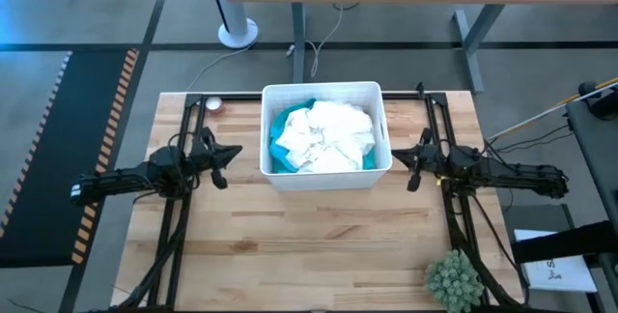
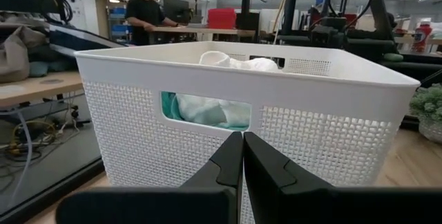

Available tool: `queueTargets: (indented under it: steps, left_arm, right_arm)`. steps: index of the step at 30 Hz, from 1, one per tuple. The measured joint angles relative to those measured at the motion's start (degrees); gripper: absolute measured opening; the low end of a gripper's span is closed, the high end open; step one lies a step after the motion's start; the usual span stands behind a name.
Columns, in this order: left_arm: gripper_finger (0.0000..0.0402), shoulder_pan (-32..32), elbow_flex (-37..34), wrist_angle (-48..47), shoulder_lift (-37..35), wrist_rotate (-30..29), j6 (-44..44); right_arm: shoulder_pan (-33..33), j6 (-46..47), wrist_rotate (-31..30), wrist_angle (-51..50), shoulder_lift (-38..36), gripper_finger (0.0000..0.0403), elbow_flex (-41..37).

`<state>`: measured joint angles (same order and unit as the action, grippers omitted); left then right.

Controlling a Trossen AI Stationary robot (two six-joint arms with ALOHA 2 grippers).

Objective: Sort clothes
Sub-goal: Return to Home Position

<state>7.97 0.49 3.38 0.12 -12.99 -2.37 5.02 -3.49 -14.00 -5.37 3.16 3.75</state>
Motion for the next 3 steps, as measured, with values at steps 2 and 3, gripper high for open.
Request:
queueTargets:
  steps: [2, 3]
  left_arm:
    - [0.0000, 0.00, 0.00, 0.00, 0.00, 0.00, 0.02]
    - [0.0000, 0.00, 0.00, 0.00, 0.01, 0.00, 0.02]
  right_arm:
    - [0.00, -0.07, 0.00, -0.01, 0.00, 0.0000, 0.02]
    - [0.00, -0.08, 0.00, -0.02, 0.00, 0.0000, 0.02]
